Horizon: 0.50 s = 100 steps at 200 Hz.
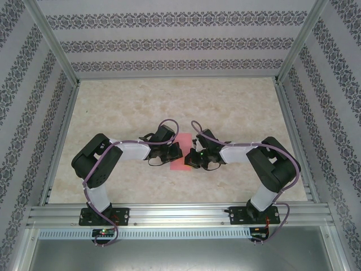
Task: Fold a paper plane with a square sheet of paper (pick it up from the middle)
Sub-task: Fold the triangle a second time at the center of the table.
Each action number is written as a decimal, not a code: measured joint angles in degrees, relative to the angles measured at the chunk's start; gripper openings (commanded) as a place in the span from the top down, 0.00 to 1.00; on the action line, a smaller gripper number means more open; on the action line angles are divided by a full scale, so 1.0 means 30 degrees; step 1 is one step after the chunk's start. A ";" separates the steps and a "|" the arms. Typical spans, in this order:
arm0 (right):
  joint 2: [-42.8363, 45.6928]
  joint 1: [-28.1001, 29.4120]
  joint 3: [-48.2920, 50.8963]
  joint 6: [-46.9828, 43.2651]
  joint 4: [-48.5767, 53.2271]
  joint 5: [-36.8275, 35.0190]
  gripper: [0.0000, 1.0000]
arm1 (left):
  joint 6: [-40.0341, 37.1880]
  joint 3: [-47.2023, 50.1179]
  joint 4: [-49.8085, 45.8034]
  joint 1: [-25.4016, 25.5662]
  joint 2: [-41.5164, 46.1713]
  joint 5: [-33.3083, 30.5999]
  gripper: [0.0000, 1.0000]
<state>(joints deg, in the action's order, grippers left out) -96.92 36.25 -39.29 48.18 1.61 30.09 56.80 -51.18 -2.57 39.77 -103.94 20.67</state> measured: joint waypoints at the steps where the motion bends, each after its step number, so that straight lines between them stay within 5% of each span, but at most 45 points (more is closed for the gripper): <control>1: 0.0000 0.0000 0.0022 0.0007 -0.0044 0.0007 0.97 | -0.0007 0.0000 0.0000 0.0000 0.0000 0.0000 0.90; 42: 0.0000 0.0007 0.0583 0.0386 -0.1479 0.0211 0.98 | -0.0197 -0.0029 -0.0284 0.0000 0.0313 0.0066 0.82; 100: -0.0095 0.0044 0.0590 0.0568 -0.1712 0.0226 1.00 | 0.0168 -0.0022 -0.0386 0.0000 0.0663 0.0794 0.82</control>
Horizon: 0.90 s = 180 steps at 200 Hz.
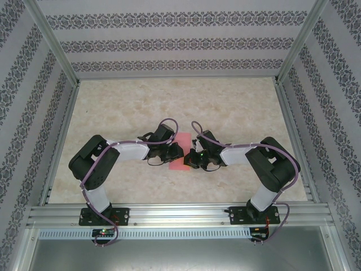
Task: Fold a paper plane with a square sheet of paper (pick it up from the middle)
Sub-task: Fold the triangle a second time at the center of the table.
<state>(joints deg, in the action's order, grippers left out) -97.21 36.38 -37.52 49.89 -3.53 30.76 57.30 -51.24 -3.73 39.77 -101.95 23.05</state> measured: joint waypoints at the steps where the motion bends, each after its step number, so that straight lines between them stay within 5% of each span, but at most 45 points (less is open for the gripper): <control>1: 0.0000 0.0000 0.0000 -0.0007 0.0000 0.0007 1.00 | 0.0000 0.0000 0.0022 0.0000 0.0000 0.0015 0.82; 72: -0.0036 0.0000 0.0007 -0.0015 -0.0051 0.0044 1.00 | 0.0168 0.0328 0.0911 -0.0087 -0.0627 -0.0561 1.00; 180: -0.0124 0.0095 0.0058 -0.0022 -0.0481 -0.0233 1.00 | -0.0372 0.0787 0.1676 -0.1508 -0.0590 0.0168 1.00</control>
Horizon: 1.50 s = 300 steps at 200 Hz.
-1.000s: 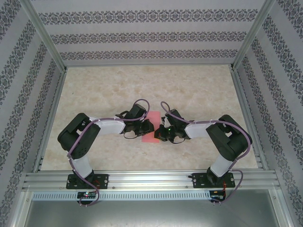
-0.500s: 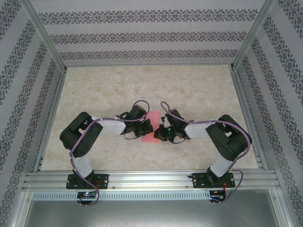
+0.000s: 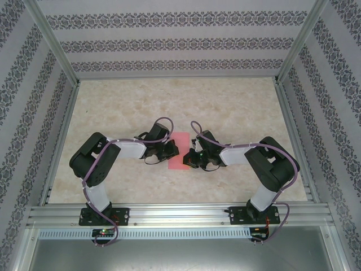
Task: Fold a paper plane with a square sheet of paper (pick it up from the middle)
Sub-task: Fold the triangle a second time at the center of the table.
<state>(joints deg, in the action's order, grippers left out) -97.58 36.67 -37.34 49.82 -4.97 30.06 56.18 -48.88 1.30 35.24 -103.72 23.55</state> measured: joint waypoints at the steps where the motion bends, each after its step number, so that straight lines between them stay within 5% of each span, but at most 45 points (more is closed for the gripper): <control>1: 0.0000 0.0000 0.0007 0.0000 0.0000 0.0000 1.00 | -0.0007 0.0000 0.0000 -0.0015 0.0007 0.0000 1.00; 211: 0.0000 0.0000 0.0131 0.0036 -0.0313 0.0007 1.00 | -0.2244 0.1173 0.1013 -0.3410 0.1319 -0.0321 0.94; 300: -0.0029 0.0000 0.0117 0.0087 -0.0313 0.0044 1.00 | -0.1872 0.1166 0.1304 -0.1268 0.2484 0.1523 0.94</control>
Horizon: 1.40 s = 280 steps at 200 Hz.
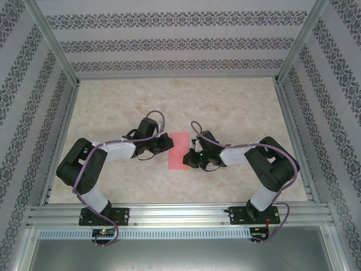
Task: Fold a paper plane with a square sheet of paper (pick it up from the middle)
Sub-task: Fold the triangle a second time at the center of the table.
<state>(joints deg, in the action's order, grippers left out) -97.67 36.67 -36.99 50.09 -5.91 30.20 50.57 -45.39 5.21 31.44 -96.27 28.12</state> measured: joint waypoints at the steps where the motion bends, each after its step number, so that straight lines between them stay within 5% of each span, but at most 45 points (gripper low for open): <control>1: 0.0000 0.0000 0.0000 0.0007 0.0000 0.0000 1.00 | 0.0029 0.0000 0.0007 0.0029 -0.0022 0.0000 0.94; 59: -0.0022 0.0000 -0.0007 0.0000 0.0000 0.0015 1.00 | 0.0896 0.0007 0.1100 0.1698 -0.1559 0.0102 0.94; 166: -0.0124 0.0029 -0.0138 0.0000 0.0029 0.0015 1.00 | 0.1005 0.0546 0.1690 0.1778 -0.2186 -0.0998 0.96; 280: -0.0146 0.0029 -0.0211 0.0000 0.0124 0.0029 1.00 | -0.0146 0.0539 0.0860 -0.1515 -0.1741 -0.1537 0.93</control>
<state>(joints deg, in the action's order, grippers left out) -98.10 36.75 -37.63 50.09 -5.54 30.28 50.13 -43.77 7.79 26.89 -101.49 23.51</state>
